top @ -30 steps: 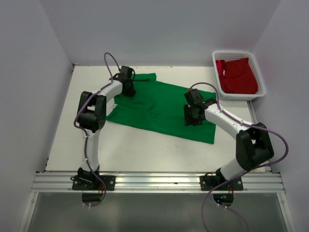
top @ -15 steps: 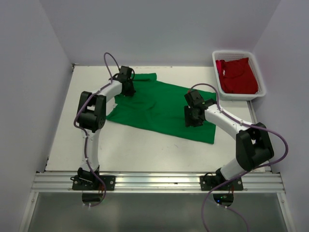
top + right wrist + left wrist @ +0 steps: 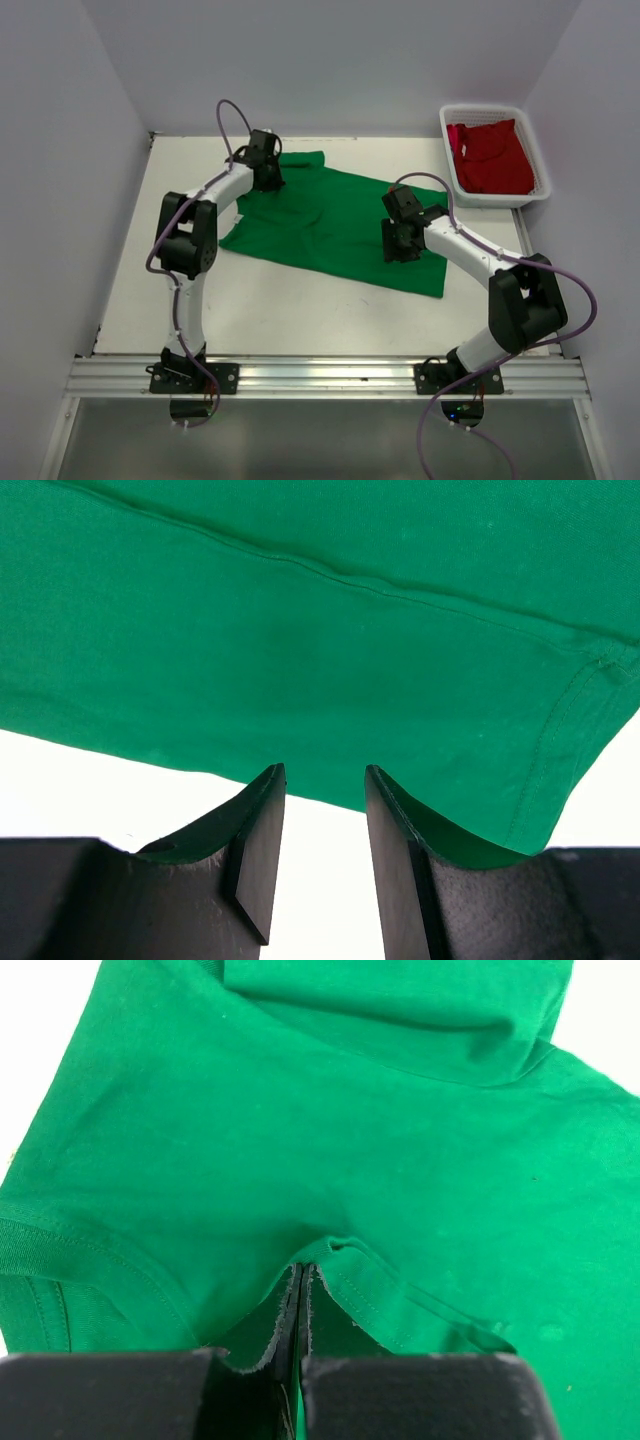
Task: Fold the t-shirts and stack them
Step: Fold the flattened tshirt in 1/3 of the way, then grap the side of the flattened tshirt furthest away from the robot with both arms
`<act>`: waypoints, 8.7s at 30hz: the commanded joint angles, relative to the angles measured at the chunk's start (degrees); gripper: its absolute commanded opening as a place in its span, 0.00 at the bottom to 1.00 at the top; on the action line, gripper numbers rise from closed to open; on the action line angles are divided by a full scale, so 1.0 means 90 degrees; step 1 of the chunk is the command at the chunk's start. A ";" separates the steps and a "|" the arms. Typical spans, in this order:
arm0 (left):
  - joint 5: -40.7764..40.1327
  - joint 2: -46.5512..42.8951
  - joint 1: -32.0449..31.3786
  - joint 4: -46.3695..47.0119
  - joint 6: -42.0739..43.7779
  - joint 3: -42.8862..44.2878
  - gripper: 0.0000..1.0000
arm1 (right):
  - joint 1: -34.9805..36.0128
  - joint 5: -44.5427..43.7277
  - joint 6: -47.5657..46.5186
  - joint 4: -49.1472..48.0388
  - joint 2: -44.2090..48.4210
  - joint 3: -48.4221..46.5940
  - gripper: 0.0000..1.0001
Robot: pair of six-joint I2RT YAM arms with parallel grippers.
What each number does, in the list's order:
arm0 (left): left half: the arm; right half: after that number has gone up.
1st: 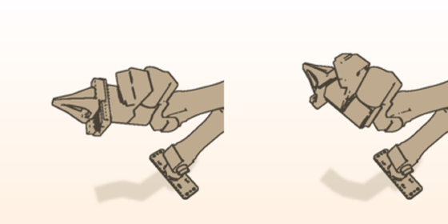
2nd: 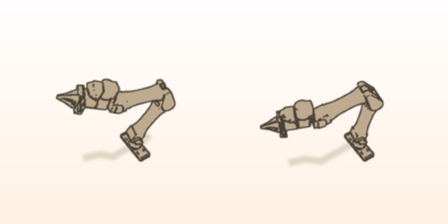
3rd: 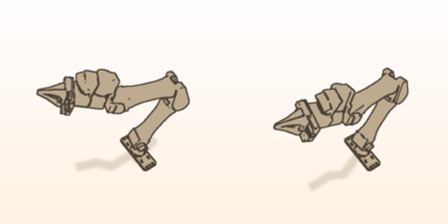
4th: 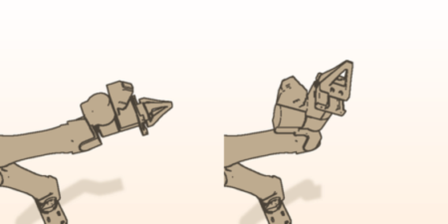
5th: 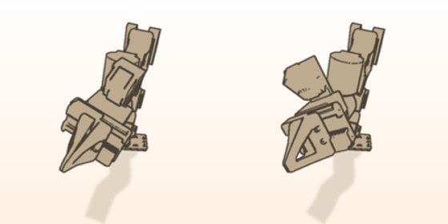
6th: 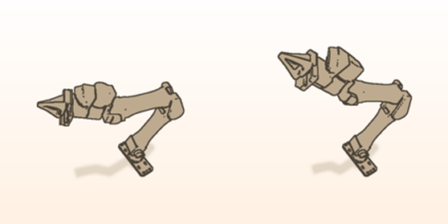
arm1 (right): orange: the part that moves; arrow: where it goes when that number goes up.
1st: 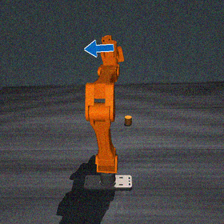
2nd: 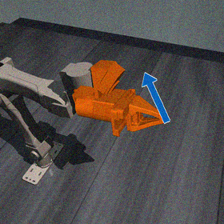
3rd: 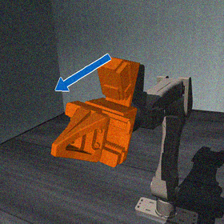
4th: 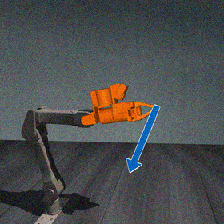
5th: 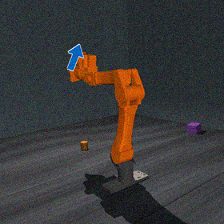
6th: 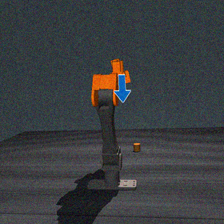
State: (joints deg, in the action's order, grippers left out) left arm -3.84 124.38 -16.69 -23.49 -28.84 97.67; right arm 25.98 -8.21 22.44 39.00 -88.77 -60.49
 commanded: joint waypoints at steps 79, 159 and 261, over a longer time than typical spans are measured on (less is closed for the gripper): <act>-0.0375 -0.4337 -0.1016 -0.0759 -0.1082 -0.6154 0.00 | -0.1041 0.0433 0.1296 0.0325 -0.0832 0.1544 0.00; -0.0638 -0.0910 0.1317 -0.1072 -0.0478 -0.1321 0.00 | -0.0582 -0.0377 0.0671 0.0754 0.0948 -0.0066 0.29; -0.0004 -0.1720 0.1473 -0.0818 0.0050 -0.1409 0.00 | -0.1812 -0.0563 0.0730 0.0071 -0.2538 -0.2966 0.41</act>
State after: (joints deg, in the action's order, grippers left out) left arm -5.32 108.77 -4.12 -32.86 -30.15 83.59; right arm 10.61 -15.53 30.02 40.75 -109.38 -83.79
